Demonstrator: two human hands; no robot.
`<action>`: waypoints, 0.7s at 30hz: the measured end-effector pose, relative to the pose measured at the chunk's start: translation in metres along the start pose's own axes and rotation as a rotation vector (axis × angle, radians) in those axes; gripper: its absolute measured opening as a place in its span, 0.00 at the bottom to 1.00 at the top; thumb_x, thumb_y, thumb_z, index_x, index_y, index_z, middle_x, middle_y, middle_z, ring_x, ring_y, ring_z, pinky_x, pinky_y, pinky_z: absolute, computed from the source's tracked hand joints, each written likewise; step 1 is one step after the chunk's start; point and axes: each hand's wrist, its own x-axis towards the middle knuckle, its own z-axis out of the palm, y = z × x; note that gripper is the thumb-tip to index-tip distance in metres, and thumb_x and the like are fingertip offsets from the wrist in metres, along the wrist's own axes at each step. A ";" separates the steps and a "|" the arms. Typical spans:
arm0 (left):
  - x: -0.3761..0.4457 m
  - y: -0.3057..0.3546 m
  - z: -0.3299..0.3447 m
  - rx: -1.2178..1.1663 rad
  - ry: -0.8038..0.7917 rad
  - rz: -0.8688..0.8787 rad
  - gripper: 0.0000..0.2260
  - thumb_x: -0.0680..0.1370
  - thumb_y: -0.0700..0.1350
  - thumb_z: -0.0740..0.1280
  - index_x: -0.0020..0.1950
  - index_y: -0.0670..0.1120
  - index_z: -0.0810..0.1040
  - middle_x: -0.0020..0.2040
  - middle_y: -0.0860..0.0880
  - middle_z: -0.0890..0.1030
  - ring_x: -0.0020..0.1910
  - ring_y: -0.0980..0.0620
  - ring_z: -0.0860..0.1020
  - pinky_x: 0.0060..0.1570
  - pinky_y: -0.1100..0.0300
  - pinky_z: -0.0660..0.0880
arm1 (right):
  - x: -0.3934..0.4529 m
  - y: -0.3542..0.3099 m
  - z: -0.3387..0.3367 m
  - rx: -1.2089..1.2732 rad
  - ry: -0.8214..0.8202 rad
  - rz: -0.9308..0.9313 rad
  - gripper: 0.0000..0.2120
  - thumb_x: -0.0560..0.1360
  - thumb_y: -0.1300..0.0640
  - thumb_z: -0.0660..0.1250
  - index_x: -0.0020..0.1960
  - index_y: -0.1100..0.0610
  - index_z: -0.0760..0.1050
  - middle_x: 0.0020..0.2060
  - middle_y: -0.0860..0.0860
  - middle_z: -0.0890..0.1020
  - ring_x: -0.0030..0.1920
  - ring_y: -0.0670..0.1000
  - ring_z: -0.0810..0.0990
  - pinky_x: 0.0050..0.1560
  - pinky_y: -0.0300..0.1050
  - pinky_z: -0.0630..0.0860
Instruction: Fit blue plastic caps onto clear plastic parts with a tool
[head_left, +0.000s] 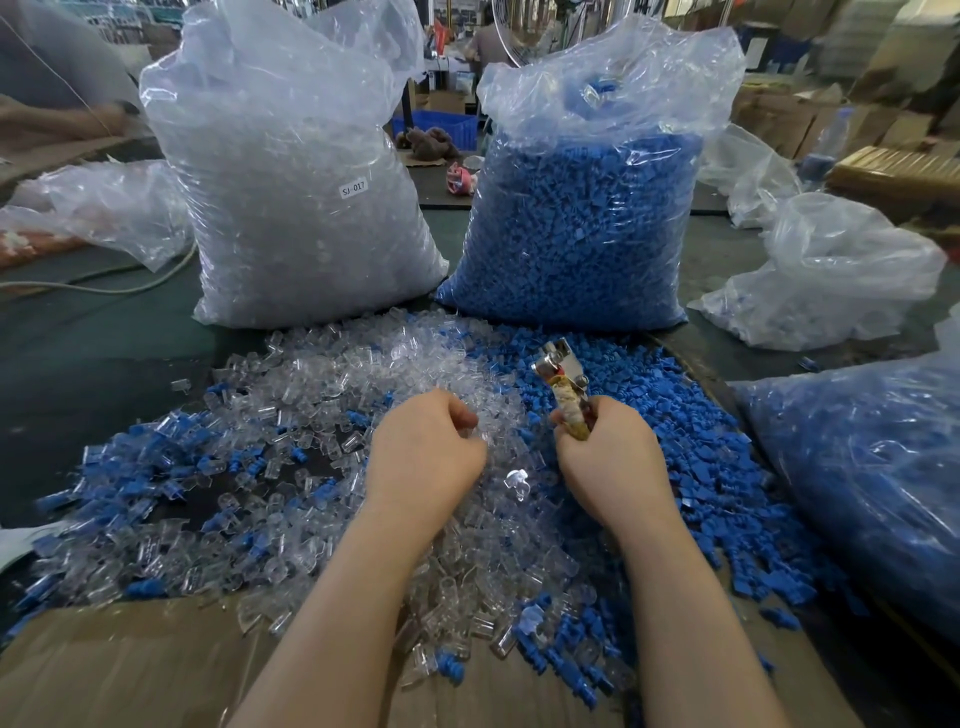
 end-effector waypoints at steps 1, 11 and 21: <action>0.000 0.001 -0.001 -0.067 0.009 -0.007 0.05 0.75 0.43 0.70 0.47 0.54 0.78 0.41 0.59 0.79 0.39 0.63 0.76 0.34 0.71 0.67 | 0.000 0.000 0.000 0.021 0.001 -0.009 0.04 0.76 0.53 0.64 0.50 0.52 0.76 0.42 0.49 0.80 0.42 0.51 0.78 0.43 0.49 0.76; 0.003 0.006 -0.012 -1.008 -0.293 -0.220 0.13 0.69 0.30 0.73 0.49 0.45 0.85 0.45 0.46 0.84 0.47 0.49 0.83 0.45 0.64 0.79 | -0.005 -0.006 -0.003 0.568 0.082 -0.093 0.02 0.77 0.54 0.69 0.45 0.50 0.78 0.34 0.46 0.79 0.29 0.38 0.74 0.28 0.31 0.70; 0.000 0.014 -0.011 -1.097 -0.320 -0.267 0.07 0.76 0.36 0.70 0.54 0.41 0.83 0.44 0.45 0.86 0.47 0.47 0.85 0.46 0.58 0.83 | -0.011 -0.010 -0.004 0.726 -0.061 -0.147 0.07 0.79 0.59 0.67 0.48 0.49 0.80 0.44 0.58 0.81 0.47 0.61 0.76 0.46 0.48 0.71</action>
